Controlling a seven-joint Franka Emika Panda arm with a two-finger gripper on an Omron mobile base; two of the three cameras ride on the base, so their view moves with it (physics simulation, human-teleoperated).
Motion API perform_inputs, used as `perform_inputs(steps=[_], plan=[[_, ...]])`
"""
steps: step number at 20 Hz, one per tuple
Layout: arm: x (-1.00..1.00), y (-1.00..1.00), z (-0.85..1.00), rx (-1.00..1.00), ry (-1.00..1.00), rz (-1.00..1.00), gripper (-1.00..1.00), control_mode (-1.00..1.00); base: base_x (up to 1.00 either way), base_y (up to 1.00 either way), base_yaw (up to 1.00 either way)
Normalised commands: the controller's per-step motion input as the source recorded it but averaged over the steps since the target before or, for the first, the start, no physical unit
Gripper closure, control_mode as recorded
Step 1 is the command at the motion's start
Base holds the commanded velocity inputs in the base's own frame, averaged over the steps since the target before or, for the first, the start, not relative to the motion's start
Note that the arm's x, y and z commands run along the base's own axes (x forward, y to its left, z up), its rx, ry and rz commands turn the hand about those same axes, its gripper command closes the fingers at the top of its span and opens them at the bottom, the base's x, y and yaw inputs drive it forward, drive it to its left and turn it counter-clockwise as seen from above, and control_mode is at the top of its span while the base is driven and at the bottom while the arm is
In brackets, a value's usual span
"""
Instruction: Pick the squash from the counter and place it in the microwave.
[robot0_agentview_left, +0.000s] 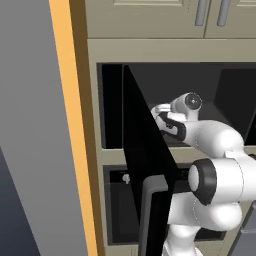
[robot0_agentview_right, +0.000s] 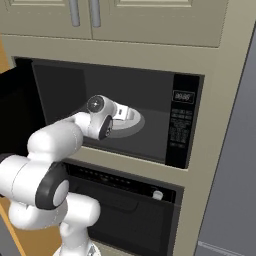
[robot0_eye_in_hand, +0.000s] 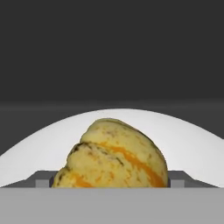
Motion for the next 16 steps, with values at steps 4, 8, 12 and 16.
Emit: perform_inputs(steps=[4,8,12,16], plan=[[-0.13,0.0,0.05,0.0,0.0,0.0,-1.0,-1.0,0.0,0.0,0.0],[-0.42,0.0,0.22,0.0,0.01,0.0,-1.0,-1.0,0.0,0.0,0.0],[-0.65,0.0,0.41,0.0,0.0,0.0,-1.0,-1.0,0.0,0.0,0.0],[-1.0,0.0,0.39,0.0,0.0,-0.02,-1.0,-1.0,0.0,0.0,0.0]])
